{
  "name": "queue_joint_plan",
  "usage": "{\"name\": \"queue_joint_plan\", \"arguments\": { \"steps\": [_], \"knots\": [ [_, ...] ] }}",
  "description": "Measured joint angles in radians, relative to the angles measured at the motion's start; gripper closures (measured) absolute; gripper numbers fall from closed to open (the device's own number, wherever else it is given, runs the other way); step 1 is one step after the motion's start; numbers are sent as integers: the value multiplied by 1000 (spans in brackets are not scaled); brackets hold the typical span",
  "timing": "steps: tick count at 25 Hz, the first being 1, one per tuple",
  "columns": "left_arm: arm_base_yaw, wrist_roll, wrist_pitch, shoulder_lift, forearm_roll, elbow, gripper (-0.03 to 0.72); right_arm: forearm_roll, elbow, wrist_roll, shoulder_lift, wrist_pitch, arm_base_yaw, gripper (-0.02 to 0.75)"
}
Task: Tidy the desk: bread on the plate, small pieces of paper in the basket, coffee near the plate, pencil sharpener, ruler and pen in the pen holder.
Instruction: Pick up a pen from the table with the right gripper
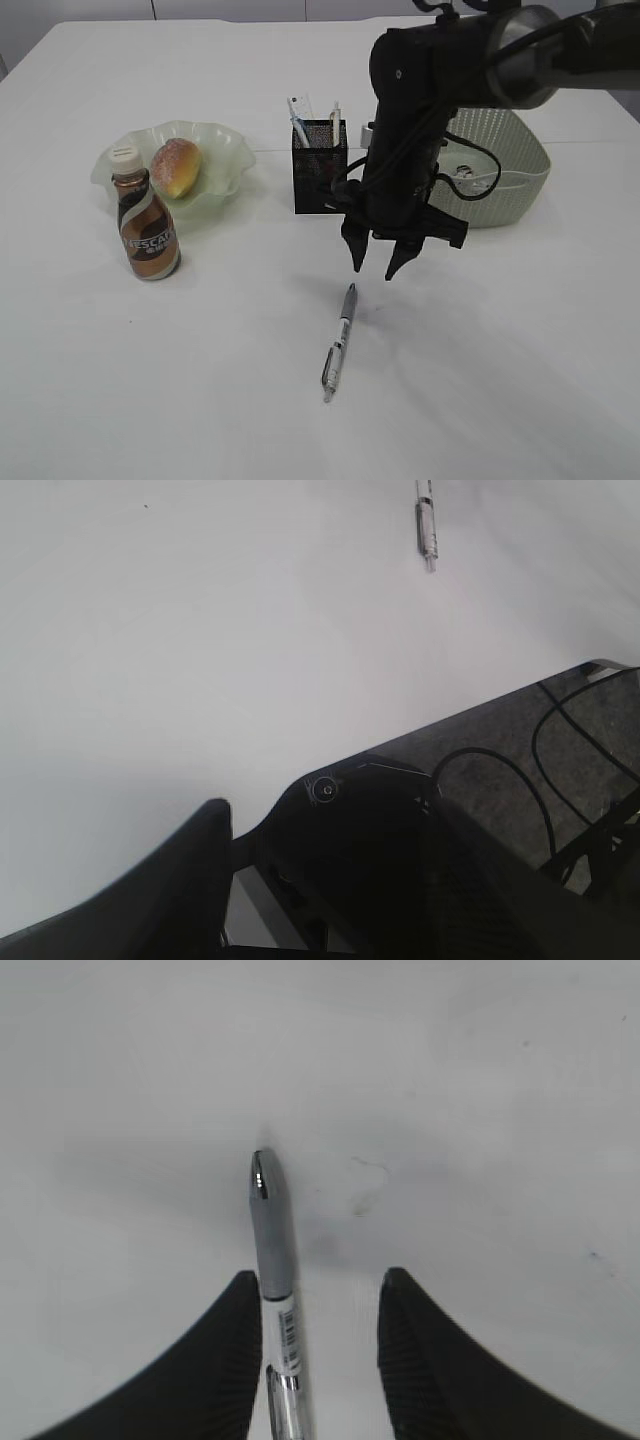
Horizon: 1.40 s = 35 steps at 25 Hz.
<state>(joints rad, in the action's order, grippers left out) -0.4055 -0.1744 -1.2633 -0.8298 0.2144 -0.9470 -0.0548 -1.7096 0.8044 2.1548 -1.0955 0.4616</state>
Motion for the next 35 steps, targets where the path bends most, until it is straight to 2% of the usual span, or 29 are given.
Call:
{"name": "queue_joint_plan", "arguments": {
  "steps": [3,6,9,35],
  "knots": [
    [0,0,0,0,0,0,246,-29,-2,-33,31,-27,0,374],
    [0,0,0,0,0,0,248,-74,-2,-82,67,-50,2,269],
    [0,0,0,0,0,0,250,-88,-8,-107,81,-52,2,234],
    [0,0,0,0,28,0,256,-121,-40,-122,140,52,5,220]
  ]
}}
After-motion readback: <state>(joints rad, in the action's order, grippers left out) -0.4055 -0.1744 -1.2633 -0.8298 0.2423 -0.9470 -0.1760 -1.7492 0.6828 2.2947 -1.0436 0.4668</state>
